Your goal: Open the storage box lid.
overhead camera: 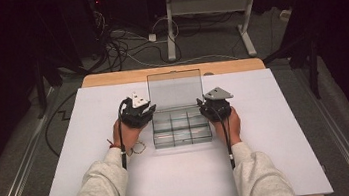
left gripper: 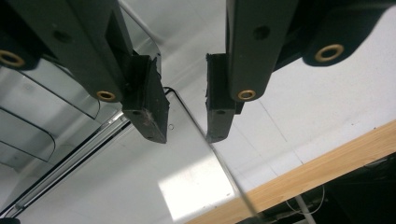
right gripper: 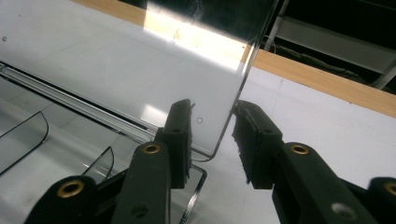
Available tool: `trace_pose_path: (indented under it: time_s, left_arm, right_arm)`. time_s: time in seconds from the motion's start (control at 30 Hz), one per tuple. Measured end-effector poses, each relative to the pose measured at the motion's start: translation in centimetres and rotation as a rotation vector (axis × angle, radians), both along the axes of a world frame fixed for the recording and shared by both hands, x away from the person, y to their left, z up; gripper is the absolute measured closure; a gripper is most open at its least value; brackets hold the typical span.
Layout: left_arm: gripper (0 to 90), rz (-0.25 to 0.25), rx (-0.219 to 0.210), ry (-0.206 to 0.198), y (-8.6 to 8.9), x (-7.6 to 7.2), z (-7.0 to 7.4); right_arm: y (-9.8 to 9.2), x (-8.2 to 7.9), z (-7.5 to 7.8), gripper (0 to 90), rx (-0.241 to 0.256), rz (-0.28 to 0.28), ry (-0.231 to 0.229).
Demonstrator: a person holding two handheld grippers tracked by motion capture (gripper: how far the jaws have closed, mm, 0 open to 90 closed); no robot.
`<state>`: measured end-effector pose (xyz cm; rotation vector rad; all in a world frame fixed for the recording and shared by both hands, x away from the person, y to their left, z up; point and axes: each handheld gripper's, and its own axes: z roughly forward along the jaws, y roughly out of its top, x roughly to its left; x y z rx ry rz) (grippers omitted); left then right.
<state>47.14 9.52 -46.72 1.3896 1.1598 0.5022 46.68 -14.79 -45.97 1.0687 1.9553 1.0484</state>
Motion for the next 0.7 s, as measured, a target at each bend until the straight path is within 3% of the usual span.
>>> trace_pose_path:
  time_s: [0.1, 0.47, 0.7]
  left_arm:
    - [67.5, -0.008, 0.028, -0.002, -0.3, -0.1, -0.2]
    - [67.6, -0.027, 0.056, -0.031, -0.2, -0.3, 0.3]
    - [66.6, -0.05, 0.059, -0.06, 0.2, -1.2, 1.5]
  right_arm:
    - [0.2, 0.0, -0.1, 69.2, -0.015, -0.001, 0.004]
    - [0.0, -0.1, 0.1, 69.0, -0.015, 0.024, 0.017]
    - [-0.4, -0.8, 1.4, 69.0, 0.006, 0.059, -0.014]
